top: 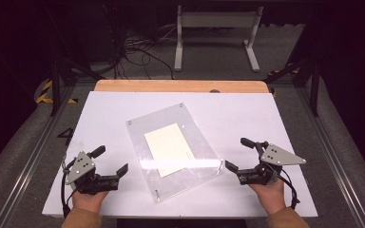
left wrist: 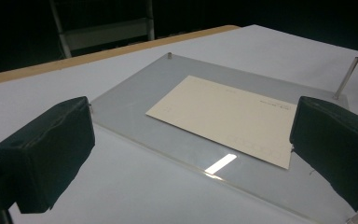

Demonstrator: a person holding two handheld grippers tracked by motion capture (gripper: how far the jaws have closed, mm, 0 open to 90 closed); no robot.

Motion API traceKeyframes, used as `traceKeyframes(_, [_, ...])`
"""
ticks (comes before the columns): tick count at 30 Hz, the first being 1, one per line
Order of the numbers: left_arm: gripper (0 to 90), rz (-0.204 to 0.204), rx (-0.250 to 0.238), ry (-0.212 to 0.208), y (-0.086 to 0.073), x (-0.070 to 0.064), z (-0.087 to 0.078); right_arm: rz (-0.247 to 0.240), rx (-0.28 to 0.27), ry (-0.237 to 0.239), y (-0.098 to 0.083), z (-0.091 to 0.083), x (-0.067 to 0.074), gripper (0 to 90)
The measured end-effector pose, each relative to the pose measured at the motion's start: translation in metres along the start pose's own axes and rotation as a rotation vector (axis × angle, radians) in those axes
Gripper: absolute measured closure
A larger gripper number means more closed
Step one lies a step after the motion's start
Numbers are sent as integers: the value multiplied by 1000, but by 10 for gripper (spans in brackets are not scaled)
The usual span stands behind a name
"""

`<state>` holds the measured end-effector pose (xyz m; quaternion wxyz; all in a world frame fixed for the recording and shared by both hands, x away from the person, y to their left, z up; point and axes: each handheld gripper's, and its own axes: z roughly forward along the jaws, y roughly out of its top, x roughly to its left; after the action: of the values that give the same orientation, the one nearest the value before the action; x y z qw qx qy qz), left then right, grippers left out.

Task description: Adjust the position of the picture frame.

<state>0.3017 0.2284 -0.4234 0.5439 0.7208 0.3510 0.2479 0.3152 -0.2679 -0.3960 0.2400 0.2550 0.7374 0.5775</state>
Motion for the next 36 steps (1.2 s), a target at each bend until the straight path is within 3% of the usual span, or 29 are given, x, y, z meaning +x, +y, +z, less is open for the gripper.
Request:
traceKeyframes(8, [30,11,23,15,-1,-1,3,-1,111,12,-11,15,0,235])
traceKeyframes(15, [42,15,34,14,-3,0,6,24,195,19,-22,23,-2,313])
traceKeyframes(27, [50,14,64,21,-4,0,9,37,313,51,-38,37,-2,496])
traceKeyframes(36, [49,22,77,18,-5,1,10,18,388,60,-44,43,2,738])
